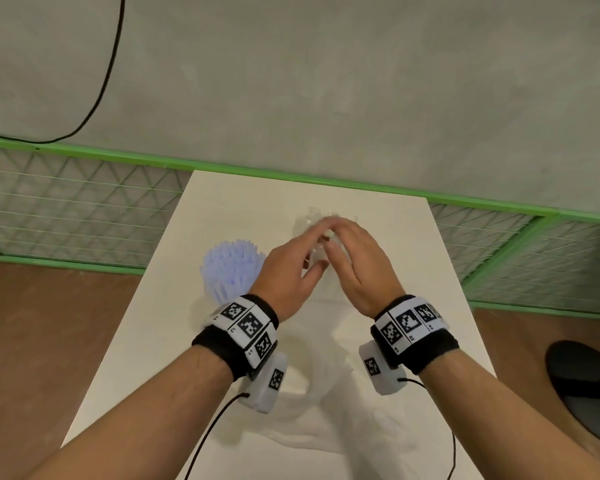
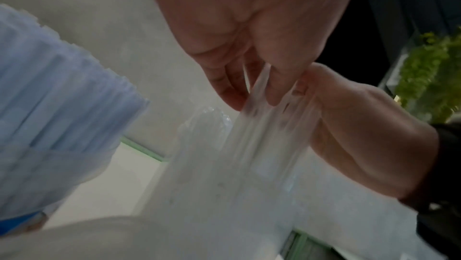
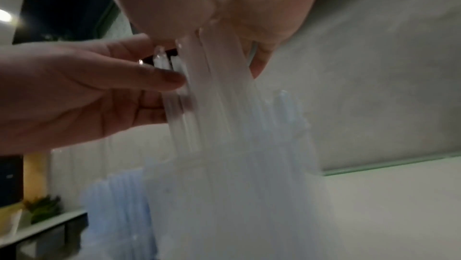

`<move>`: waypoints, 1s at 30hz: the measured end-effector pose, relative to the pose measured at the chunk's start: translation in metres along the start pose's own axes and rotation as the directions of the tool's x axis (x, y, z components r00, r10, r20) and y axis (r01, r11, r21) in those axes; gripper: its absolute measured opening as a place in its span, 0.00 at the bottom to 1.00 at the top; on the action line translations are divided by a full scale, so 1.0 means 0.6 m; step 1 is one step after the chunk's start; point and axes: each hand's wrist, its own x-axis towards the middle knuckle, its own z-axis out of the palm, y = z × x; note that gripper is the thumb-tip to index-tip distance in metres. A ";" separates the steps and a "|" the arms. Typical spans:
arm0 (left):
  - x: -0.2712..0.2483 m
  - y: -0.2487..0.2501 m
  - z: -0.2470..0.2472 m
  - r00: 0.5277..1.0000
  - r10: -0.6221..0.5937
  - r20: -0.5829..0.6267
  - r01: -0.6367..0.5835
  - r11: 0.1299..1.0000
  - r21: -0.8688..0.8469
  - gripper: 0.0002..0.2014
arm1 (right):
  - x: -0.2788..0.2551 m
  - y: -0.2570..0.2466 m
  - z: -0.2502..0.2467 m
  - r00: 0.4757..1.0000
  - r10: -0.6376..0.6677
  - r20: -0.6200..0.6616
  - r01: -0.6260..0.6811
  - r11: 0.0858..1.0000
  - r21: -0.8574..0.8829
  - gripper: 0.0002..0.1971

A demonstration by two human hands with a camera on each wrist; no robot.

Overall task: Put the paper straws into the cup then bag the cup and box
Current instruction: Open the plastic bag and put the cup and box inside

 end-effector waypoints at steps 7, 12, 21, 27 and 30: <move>-0.029 -0.038 0.013 0.990 0.060 0.129 -0.098 0.945 0.312 0.23 | -0.053 0.038 0.012 0.974 0.088 0.209 -0.005 0.930 -0.368 0.29; -0.049 -0.046 0.016 0.967 -0.012 0.255 -0.148 0.788 0.598 0.25 | -0.069 0.038 0.011 0.963 0.128 0.238 -0.023 0.915 -0.402 0.32; -0.071 -0.038 0.012 0.962 -0.186 0.201 0.025 0.791 0.612 0.33 | -0.119 0.012 0.030 0.971 0.112 0.210 0.010 0.862 -0.506 0.27; -0.075 -0.037 0.014 0.959 -0.159 0.234 -0.035 0.753 0.657 0.31 | -0.078 0.022 0.016 0.979 0.061 0.196 0.022 0.919 -0.393 0.18; -0.072 -0.040 0.009 0.946 -0.173 0.273 -0.052 0.752 0.657 0.34 | -0.055 0.022 0.010 0.988 0.124 0.092 -0.102 0.971 -0.218 0.10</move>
